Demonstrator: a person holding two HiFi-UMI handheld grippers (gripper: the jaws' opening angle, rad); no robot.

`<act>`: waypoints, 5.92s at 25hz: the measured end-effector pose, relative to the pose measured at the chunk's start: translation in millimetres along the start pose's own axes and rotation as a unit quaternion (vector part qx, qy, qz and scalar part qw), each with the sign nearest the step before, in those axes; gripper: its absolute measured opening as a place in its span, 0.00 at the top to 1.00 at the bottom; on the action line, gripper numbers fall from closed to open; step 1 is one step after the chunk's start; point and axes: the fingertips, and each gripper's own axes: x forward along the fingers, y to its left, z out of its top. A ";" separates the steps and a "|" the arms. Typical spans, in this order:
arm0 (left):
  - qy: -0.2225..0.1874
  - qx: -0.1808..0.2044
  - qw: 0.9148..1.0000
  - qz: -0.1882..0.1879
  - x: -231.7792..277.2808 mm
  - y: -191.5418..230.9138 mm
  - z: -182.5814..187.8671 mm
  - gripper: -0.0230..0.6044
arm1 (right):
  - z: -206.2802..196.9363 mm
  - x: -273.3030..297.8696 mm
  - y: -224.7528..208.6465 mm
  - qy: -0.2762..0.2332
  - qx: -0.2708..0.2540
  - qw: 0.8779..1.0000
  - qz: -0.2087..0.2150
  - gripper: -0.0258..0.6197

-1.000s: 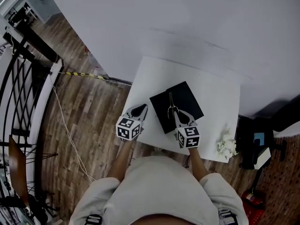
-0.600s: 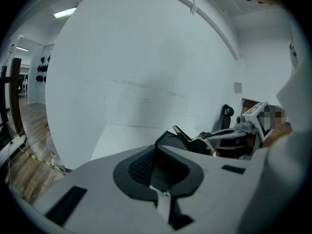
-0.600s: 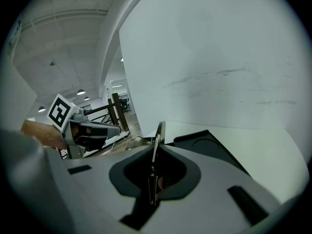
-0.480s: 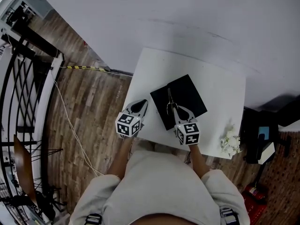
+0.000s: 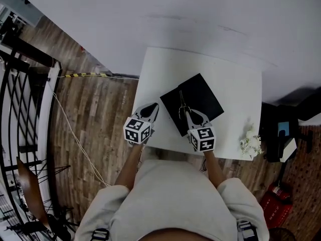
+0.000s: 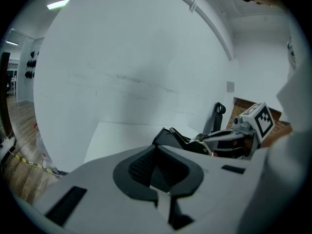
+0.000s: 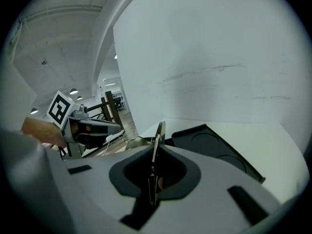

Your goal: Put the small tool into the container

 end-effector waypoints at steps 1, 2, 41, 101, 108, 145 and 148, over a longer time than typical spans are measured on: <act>0.002 0.001 1.000 -0.005 0.2 2.1 -0.3 0.94 | -0.2 1.3 1.3 0.001 0.002 1.000 -0.005 0.93; 0.003 0.002 1.000 -0.010 0.3 5.0 -0.5 0.94 | -0.3 3.1 2.8 0.001 0.004 1.000 -0.010 0.93; 0.014 -0.020 0.995 -0.094 -26.3 72.1 -27.0 0.94 | -45.3 57.3 17.7 0.173 -0.158 0.962 -0.138 0.93; 0.001 -0.043 0.996 -0.073 -41.1 83.5 -33.9 0.94 | -93.3 109.2 0.3 0.295 -0.287 0.902 -0.130 0.84; 0.001 -0.044 0.996 -0.075 -43.5 80.4 -36.3 0.94 | -102.4 109.5 9.5 0.312 -0.275 0.905 -0.088 0.68; 0.002 -0.010 0.997 -0.082 -46.5 55.6 -23.9 0.94 | -63.5 47.4 19.2 0.144 -0.037 0.980 -0.133 0.92; 0.002 -0.003 0.997 -0.082 -46.2 52.1 -21.4 0.94 | -64.0 42.6 16.6 0.131 -0.010 0.982 -0.134 0.94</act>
